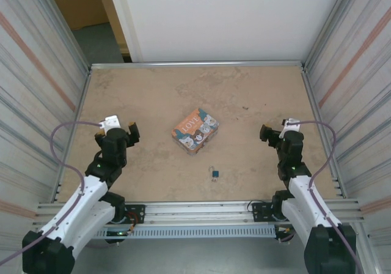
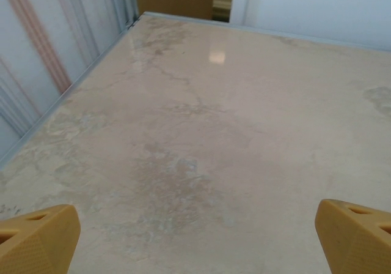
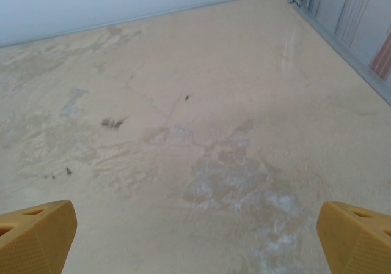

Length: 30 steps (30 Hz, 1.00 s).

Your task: Unlock the padlock with the key

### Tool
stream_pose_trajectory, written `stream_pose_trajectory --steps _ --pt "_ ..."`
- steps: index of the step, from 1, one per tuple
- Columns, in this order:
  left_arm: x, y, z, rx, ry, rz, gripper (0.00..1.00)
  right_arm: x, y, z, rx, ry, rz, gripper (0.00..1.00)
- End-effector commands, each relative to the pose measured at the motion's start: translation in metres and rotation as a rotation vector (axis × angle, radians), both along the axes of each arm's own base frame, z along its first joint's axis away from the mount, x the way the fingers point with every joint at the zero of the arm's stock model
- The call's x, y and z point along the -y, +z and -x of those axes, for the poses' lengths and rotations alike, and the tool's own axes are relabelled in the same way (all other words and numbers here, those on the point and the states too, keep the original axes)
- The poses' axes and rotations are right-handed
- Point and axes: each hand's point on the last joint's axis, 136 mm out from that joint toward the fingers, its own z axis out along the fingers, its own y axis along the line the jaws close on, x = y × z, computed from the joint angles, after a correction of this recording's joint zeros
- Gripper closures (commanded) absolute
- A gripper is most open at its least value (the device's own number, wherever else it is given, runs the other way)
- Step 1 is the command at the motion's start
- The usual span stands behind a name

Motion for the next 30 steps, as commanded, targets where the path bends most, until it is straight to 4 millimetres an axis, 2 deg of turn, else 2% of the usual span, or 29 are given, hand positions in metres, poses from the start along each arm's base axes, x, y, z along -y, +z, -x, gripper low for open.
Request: stream_pose_trajectory --steps 1,8,15,22,30 --pt "-0.007 0.002 -0.008 0.04 0.027 0.017 0.01 0.002 0.025 -0.015 0.132 0.02 0.048 0.01" --pt "-0.015 -0.011 -0.019 0.036 0.016 0.022 0.01 0.005 0.008 -0.032 0.124 0.03 0.038 0.01" --pt "-0.018 -0.008 -0.034 0.07 -0.02 -0.041 0.01 0.001 -0.006 -0.048 0.121 0.071 0.028 0.01" --pt "-0.021 -0.026 -0.048 0.094 -0.042 -0.038 0.01 0.007 -0.026 -0.063 0.091 0.068 0.023 0.01" --pt "-0.012 -0.036 -0.063 0.097 -0.113 -0.073 0.01 0.005 -0.052 -0.08 0.007 0.109 -0.007 0.01"
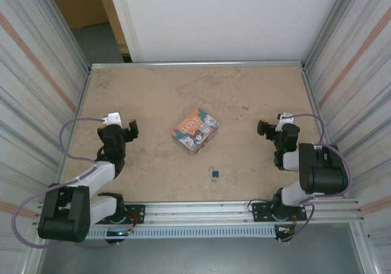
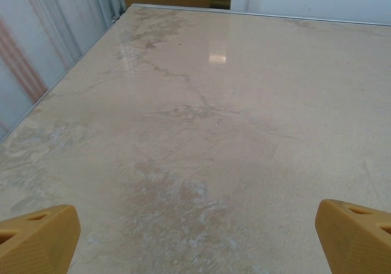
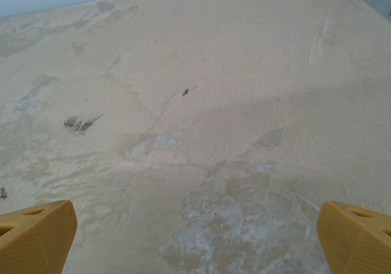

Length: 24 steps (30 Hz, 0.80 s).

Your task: Unlock the padlock with the key

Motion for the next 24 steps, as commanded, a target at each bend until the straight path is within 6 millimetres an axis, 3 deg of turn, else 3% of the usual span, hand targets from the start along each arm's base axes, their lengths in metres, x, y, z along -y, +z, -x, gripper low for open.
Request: stream_pose_trajectory --steps 1,4,11,15,24 --pt "0.005 0.015 -0.009 0.083 -0.05 -0.024 0.01 -0.005 0.017 -0.017 0.038 0.049 0.003 0.01" --pt "0.008 0.012 -0.012 0.09 -0.073 -0.042 0.01 -0.005 0.013 -0.026 -0.018 0.059 -0.005 0.01" --pt "0.011 0.01 -0.018 0.119 -0.129 -0.063 0.01 -0.008 0.012 -0.026 -0.021 0.061 0.01 0.01" --pt "0.002 0.004 -0.019 0.15 -0.11 -0.037 0.01 -0.008 0.012 -0.026 -0.02 0.059 0.012 0.01" --pt "0.002 -0.017 -0.027 0.135 -0.133 -0.016 0.01 -0.007 0.012 -0.027 -0.022 0.053 0.018 0.01"
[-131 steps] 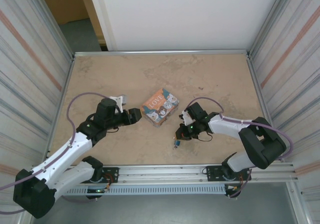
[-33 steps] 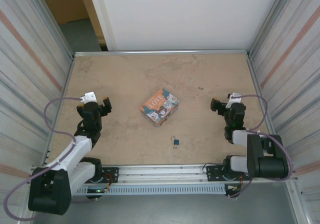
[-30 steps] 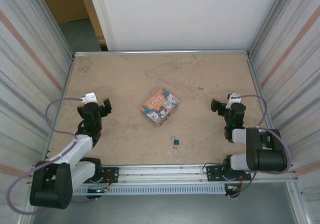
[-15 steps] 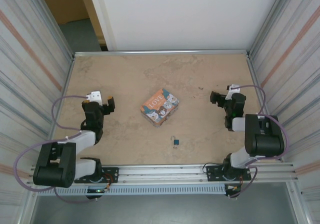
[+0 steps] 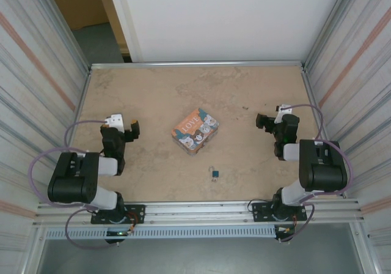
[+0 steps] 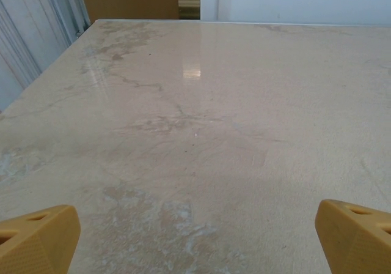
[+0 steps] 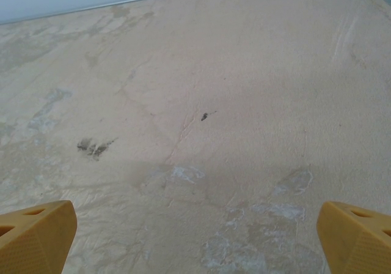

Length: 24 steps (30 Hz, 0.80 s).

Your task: Unlock the padlock with the key

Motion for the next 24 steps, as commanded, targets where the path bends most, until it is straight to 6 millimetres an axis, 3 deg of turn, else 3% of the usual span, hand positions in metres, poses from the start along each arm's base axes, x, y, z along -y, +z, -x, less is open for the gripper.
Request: stream_pose_trajectory --steps 1,6,10,24 --pt "0.0 0.012 -0.007 0.071 -0.013 -0.002 0.01 -0.001 0.0 -0.002 -0.004 0.013 0.027 0.01" --pt "-0.004 0.007 -0.015 0.01 0.007 0.003 0.01 -0.002 -0.002 -0.002 -0.008 0.014 0.027 0.01" --pt "0.006 0.001 -0.029 -0.066 -0.05 -0.003 0.01 -0.001 -0.002 -0.001 -0.009 0.014 0.027 0.01" --pt "0.01 0.0 -0.03 -0.082 -0.058 -0.025 0.01 -0.003 -0.001 -0.001 -0.006 0.012 0.038 0.01"
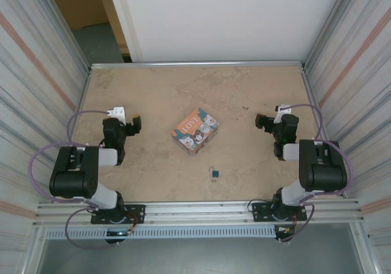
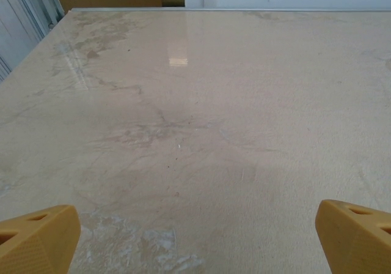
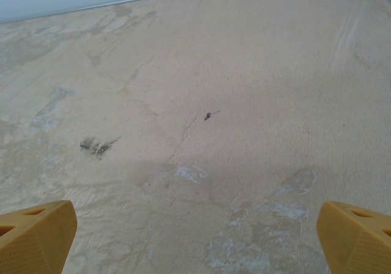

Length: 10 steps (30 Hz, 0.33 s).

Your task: Unlock the padlock with the key

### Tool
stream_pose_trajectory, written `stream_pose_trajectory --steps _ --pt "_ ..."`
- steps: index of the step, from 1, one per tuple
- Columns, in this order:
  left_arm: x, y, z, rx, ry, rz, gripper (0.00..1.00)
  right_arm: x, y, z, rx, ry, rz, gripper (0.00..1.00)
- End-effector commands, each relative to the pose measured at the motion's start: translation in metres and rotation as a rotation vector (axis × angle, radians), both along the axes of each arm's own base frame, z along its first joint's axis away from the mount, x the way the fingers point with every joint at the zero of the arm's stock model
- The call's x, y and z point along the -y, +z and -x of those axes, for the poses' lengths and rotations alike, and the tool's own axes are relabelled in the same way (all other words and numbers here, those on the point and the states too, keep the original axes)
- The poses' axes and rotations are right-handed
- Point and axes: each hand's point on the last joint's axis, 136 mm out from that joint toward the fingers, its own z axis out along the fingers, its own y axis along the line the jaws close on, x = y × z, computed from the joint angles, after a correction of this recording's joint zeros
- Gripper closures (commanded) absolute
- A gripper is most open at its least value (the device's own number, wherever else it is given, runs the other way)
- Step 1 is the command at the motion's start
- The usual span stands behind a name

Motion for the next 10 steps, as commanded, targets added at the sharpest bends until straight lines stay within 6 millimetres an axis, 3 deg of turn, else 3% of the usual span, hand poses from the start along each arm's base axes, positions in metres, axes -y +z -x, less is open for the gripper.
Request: stream_pose_trajectory --steps 1,10 --pt "0.0051 0.0025 -0.0049 -0.001 -0.022 -0.031 0.01 0.0009 -0.001 -0.0011 -0.006 0.004 0.036 0.01" --pt "0.006 0.0027 -0.0052 -0.001 -0.024 -0.033 0.01 0.0005 -0.0008 -0.0015 -0.007 0.004 0.04 0.01"
